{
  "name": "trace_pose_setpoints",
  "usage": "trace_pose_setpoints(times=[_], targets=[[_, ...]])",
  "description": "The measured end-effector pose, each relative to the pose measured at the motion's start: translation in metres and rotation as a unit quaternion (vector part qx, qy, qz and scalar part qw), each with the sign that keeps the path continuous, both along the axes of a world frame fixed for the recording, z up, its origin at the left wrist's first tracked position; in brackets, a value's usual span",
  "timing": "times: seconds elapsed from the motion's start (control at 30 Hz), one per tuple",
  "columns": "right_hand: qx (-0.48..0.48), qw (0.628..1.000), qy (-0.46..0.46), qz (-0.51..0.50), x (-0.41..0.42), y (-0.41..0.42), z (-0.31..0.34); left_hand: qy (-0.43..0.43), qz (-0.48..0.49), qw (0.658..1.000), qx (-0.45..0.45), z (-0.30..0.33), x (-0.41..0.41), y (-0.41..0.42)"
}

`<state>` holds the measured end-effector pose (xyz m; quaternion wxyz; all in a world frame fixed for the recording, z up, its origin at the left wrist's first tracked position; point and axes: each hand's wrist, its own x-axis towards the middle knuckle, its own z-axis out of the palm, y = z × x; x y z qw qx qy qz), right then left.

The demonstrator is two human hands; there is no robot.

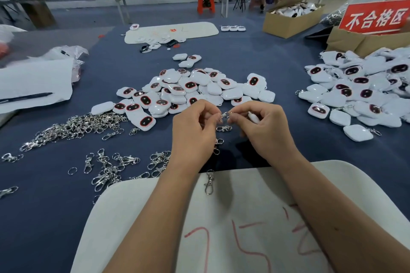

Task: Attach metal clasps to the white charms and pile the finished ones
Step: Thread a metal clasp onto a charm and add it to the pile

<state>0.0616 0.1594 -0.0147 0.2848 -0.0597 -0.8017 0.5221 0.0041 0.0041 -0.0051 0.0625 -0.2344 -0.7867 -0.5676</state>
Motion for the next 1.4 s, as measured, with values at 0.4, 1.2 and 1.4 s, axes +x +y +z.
trace_pose_setpoints(times=[0.4, 1.2, 1.4], targets=[[0.118, 0.992, 0.035, -0.018, 0.004, -0.011, 0.004, 0.078, -0.015, 0.995, -0.066, -0.002, 0.001, 0.002], [-0.016, 0.998, 0.034, 0.05, 0.002, 0.0, 0.0, -0.054, -0.085, 0.995, 0.001, 0.006, 0.002, -0.005], [-0.011, 0.997, 0.045, 0.055, 0.003, -0.001, 0.0, -0.081, -0.098, 0.992, -0.002, 0.008, 0.003, -0.006]])
